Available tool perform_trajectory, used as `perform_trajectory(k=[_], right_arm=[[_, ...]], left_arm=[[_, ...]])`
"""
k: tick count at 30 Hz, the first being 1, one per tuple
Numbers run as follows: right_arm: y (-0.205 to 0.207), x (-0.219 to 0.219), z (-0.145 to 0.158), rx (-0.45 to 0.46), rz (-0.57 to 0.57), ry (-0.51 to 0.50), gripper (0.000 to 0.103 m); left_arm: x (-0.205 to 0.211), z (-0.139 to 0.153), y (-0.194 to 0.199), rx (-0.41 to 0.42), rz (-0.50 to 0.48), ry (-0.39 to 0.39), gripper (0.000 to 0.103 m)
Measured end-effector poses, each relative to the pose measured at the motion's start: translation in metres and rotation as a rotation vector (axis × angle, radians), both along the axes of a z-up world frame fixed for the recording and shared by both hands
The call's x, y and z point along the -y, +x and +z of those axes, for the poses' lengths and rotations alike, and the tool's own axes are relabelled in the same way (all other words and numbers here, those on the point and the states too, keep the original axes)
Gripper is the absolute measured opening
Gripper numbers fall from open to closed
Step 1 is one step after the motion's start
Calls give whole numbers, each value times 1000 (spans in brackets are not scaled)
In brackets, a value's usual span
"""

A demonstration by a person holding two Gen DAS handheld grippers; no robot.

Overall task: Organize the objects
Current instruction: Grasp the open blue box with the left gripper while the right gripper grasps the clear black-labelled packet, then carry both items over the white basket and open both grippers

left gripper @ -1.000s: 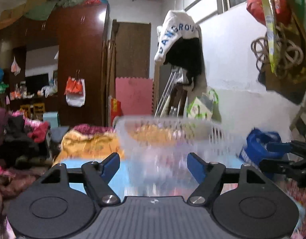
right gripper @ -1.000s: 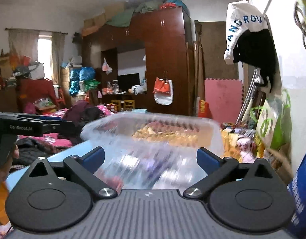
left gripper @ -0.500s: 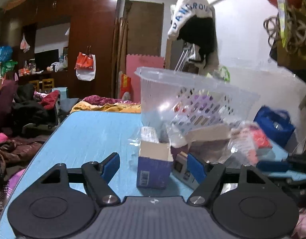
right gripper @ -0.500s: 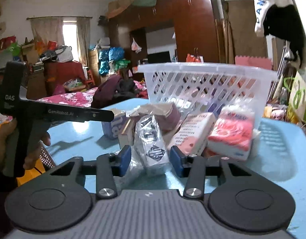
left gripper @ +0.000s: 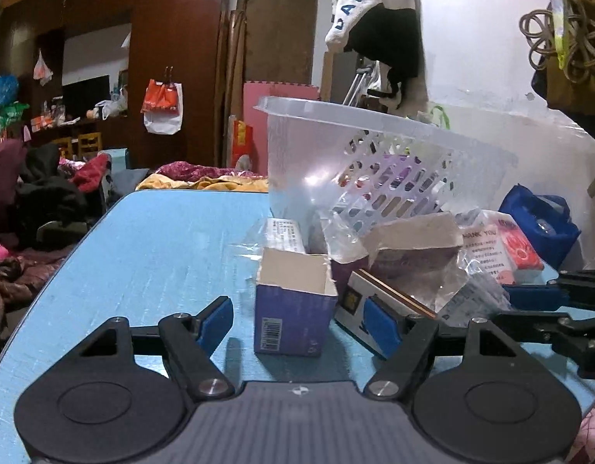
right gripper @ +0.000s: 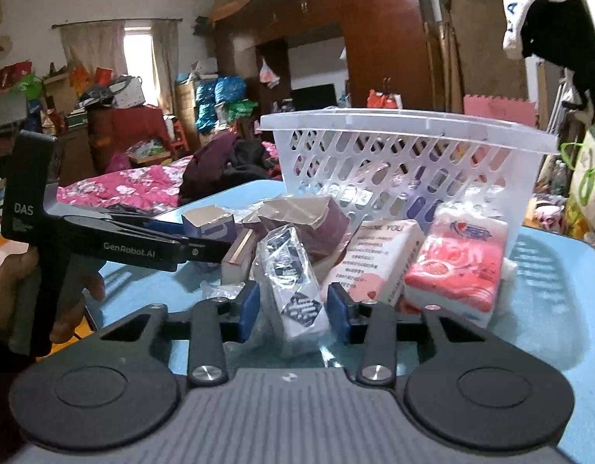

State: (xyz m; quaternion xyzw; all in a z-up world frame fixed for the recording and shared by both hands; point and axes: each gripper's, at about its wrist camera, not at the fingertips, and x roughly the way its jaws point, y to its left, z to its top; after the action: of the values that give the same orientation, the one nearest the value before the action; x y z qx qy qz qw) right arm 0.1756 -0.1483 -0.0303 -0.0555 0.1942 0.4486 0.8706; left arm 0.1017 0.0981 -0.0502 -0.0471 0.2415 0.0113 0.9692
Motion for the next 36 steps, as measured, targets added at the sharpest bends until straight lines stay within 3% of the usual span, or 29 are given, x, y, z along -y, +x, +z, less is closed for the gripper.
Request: perform_trajectory(k=[5,6,7,9,11,15,21,24,27,31,33,36], right_arm=[[-11,10,-1,27,-15,18,37],[-13,14,0,30,-19,28,37],[-15,18,2,33,-22,41,37],[-20,28,5,44,-35,63,37],[-21,36,8,51,-50,80,37],[-21,50,11,62,-86,109,37],[-18,70,14,68,-149,145,37],[-14,69,18,63,-143,181,37],[-11,58,38,118,-147,180,37],[7,47,86,210,-184,166,37],[26,35,108,226,-208,145,37],[62,9,120,212,-261,51,37]], left_arm=[[1,0,4,-1,6,-1,78],[1,0,4,7,7,0,73],[1,0,3,16,7,2,59],[-1,0,2,34,9,-15,44],[-2,2,-3,70,15,-30,44],[6,12,-19,139,20,12,44],[12,20,-36,187,-19,9,44],[18,25,-33,198,-56,-41,44],[22,50,-25,216,-140,-117,44],[32,107,-1,300,-119,-82,44],[33,132,29,271,-136,-113,44],[36,146,85,172,-129,-157,44]])
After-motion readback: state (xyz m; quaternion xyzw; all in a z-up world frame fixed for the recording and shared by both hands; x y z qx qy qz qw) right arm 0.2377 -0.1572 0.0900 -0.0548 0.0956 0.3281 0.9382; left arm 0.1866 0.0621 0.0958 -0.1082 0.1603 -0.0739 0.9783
